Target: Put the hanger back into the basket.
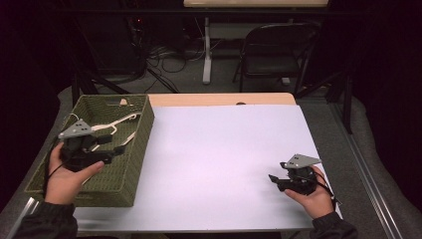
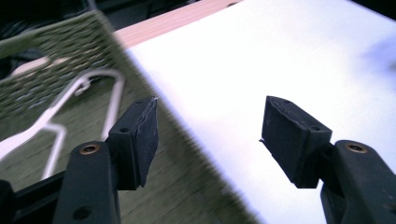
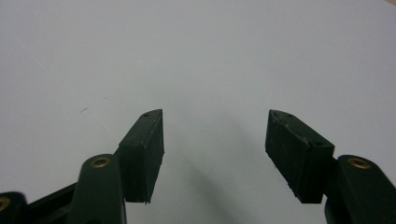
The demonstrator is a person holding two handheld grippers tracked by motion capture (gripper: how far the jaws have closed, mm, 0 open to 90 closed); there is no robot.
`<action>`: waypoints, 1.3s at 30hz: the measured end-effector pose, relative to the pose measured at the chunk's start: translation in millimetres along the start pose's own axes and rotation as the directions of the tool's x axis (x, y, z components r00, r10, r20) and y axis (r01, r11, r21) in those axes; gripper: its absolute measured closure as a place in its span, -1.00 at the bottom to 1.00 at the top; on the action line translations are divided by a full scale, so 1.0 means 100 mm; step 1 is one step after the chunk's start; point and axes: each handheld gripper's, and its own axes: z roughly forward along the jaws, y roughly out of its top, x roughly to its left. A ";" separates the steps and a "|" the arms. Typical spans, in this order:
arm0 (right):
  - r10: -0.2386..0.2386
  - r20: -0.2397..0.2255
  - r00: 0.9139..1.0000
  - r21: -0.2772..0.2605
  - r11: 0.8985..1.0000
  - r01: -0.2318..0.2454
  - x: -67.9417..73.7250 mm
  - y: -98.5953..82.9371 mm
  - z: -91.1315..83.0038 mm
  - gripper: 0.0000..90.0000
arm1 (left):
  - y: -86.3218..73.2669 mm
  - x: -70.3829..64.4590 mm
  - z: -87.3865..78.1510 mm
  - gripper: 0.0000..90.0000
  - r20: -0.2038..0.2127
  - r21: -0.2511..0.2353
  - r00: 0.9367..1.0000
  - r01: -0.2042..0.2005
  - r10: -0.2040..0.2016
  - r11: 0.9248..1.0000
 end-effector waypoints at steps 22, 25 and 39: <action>0.008 -0.011 1.000 -0.004 1.000 -0.008 0.05 -0.07 0.02 -0.18 | -0.50 -0.88 0.90 -0.19 0.151 -0.041 0.987 -0.038 0.044 0.998; 0.005 -0.016 1.000 -0.017 1.000 -0.005 0.06 -0.08 0.04 -0.18 | -0.60 -0.96 0.99 -0.17 0.148 -0.040 0.987 -0.053 0.059 0.998; -0.006 -0.022 1.000 -0.005 1.000 0.006 0.10 -0.12 0.11 -0.18 | -0.90 -0.96 1.19 -0.17 0.142 -0.018 0.988 -0.058 0.060 0.998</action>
